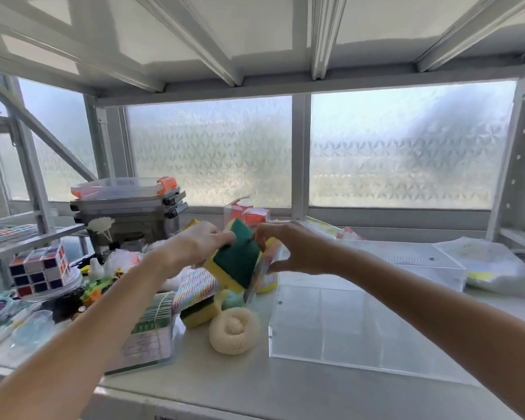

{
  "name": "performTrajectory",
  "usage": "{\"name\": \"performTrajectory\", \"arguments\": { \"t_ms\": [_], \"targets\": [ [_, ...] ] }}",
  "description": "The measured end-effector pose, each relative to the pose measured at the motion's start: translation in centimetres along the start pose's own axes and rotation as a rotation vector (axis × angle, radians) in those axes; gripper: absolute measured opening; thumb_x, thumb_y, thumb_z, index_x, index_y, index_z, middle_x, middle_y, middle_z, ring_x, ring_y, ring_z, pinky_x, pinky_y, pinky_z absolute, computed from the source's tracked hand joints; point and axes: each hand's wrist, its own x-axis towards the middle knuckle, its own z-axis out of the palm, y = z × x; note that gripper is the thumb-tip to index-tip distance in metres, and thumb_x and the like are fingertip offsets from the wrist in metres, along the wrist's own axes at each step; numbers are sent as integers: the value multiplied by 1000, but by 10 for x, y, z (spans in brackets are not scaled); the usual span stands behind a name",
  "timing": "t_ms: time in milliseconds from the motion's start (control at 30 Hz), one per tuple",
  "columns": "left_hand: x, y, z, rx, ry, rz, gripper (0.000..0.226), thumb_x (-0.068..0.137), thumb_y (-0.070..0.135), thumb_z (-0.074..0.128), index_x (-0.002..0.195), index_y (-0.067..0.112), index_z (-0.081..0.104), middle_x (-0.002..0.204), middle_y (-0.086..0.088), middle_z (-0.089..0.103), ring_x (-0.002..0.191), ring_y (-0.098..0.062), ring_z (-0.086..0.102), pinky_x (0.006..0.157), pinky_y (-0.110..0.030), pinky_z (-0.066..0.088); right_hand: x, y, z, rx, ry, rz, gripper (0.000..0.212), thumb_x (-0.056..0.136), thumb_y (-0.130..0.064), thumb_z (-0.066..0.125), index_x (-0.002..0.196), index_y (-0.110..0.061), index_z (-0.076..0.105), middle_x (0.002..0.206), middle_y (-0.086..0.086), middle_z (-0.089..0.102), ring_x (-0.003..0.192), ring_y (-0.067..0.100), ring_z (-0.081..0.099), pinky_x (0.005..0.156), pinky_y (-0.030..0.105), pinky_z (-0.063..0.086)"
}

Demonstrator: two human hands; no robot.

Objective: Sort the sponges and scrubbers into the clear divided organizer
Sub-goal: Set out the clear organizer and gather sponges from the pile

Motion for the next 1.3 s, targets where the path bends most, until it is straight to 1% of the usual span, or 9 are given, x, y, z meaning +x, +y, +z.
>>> {"name": "performTrajectory", "arguments": {
  "t_ms": [267, 433, 567, 733, 833, 967, 1100, 1200, 1300],
  "targets": [
    [-11, 45, -38, -300, 126, 367, 17, 96, 18, 45, 101, 8, 58, 80, -7, 62, 73, -18, 59, 57, -15, 45, -41, 36, -91, 264, 349, 104, 13, 84, -6, 71, 92, -10, 61, 81, 7, 67, 76, 11, 62, 82, 28, 55],
    [8, 78, 1, -168, -32, 500, 28, 95, 19, 51, 122, 16, 59, 107, -12, 63, 96, -25, 64, 73, -25, 50, -105, 86, -127, 86, 292, 353, 12, 92, -13, 61, 101, -19, 64, 87, 16, 70, 76, 18, 59, 78, 49, 52],
    [37, 100, 51, 84, -76, 634, 29, 93, 19, 53, 121, 14, 55, 112, -5, 59, 106, -23, 58, 73, -22, 45, -131, 106, -121, -3, 183, 491, 22, 96, -17, 55, 115, -18, 64, 92, 11, 72, 83, 31, 66, 77, 46, 51],
    [60, 102, 93, 223, -324, 496, 30, 94, 16, 49, 123, 11, 55, 112, -7, 58, 102, -20, 55, 84, -27, 42, -126, 128, -96, 107, 2, 615, 26, 97, -10, 48, 111, -15, 70, 85, 13, 69, 74, 19, 55, 71, 36, 44],
    [68, 88, 100, 319, -258, 487, 33, 94, 20, 50, 124, 11, 59, 123, -11, 62, 107, -23, 57, 92, -30, 43, -116, 135, -82, 22, -210, 659, 23, 92, -5, 50, 97, -3, 72, 86, 10, 64, 77, 17, 55, 79, 38, 45],
    [57, 69, 66, 385, -49, 629, 36, 89, 27, 59, 124, 21, 61, 127, -2, 60, 119, -16, 51, 107, -36, 36, -81, 128, -73, -79, -13, 612, 24, 91, -10, 54, 105, 3, 68, 109, 15, 63, 94, 30, 63, 84, 38, 49],
    [26, 36, -12, 161, 66, 581, 29, 83, 22, 68, 111, 16, 65, 99, 0, 68, 91, -12, 64, 83, -27, 53, -10, 106, -54, 63, 70, 526, 24, 91, -19, 61, 108, -4, 68, 108, 14, 68, 89, 21, 60, 77, 29, 45],
    [-2, -8, -35, 286, -90, 350, 63, 63, 63, 72, 113, 26, 63, 104, 7, 67, 95, -5, 63, 89, -28, 53, 40, 80, -27, 104, -111, 482, 39, 88, -42, 62, 82, -4, 63, 85, 9, 63, 76, 22, 55, 66, 31, 41],
    [-25, -40, -13, 498, -250, 208, 102, 46, 83, 63, 134, 35, 45, 130, 17, 50, 115, -1, 51, 97, -21, 41, 68, 55, 0, 194, -316, 458, 52, 82, -54, 63, 118, -16, 60, 113, 4, 60, 97, 19, 53, 80, 26, 40]
  ]
}}
